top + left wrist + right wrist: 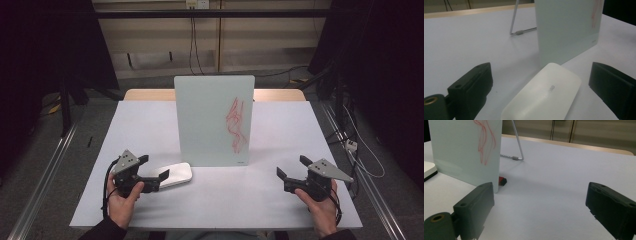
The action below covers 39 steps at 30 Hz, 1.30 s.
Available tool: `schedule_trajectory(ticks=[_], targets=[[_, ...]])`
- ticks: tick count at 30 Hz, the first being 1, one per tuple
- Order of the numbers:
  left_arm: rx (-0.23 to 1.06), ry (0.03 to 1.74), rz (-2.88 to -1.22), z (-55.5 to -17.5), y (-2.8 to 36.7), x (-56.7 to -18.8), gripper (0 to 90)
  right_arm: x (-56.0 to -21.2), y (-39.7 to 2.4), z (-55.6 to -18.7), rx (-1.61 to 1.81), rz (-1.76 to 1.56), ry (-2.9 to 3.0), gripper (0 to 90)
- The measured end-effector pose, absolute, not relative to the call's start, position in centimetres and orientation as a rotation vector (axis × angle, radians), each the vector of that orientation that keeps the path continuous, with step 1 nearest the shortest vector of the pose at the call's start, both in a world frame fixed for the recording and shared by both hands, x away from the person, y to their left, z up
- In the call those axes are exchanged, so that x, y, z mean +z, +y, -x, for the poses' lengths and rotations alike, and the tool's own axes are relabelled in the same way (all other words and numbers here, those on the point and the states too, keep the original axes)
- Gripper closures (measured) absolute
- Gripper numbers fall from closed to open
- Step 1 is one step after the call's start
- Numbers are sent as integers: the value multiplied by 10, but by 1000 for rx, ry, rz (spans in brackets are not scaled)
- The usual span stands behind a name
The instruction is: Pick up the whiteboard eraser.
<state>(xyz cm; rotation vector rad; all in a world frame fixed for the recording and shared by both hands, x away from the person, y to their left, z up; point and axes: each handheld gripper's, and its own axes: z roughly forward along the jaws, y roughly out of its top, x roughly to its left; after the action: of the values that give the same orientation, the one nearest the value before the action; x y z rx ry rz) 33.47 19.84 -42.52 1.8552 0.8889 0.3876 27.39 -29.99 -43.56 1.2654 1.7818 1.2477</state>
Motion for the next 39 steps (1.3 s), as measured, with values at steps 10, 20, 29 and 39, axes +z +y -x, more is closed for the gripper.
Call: schedule_trajectory(ticks=[10, 20, 29, 39], targets=[[363, 830, -1936, -338, 202, -412, 81, -435, -297, -274, 1246, -1258, 1788, 81], [206, 819, -2064, -358, 203, -414, 86, -435, -297, -274, 1245, -1256, 1792, 82], [231, 720, -2199, -369, 196, -409, 84, -435, -297, -275, 1246, -1262, 1793, 81], [178, 664, -2371, -380, 173, -415, 135, -436, -296, -276, 1245, -1261, 1802, 81]])
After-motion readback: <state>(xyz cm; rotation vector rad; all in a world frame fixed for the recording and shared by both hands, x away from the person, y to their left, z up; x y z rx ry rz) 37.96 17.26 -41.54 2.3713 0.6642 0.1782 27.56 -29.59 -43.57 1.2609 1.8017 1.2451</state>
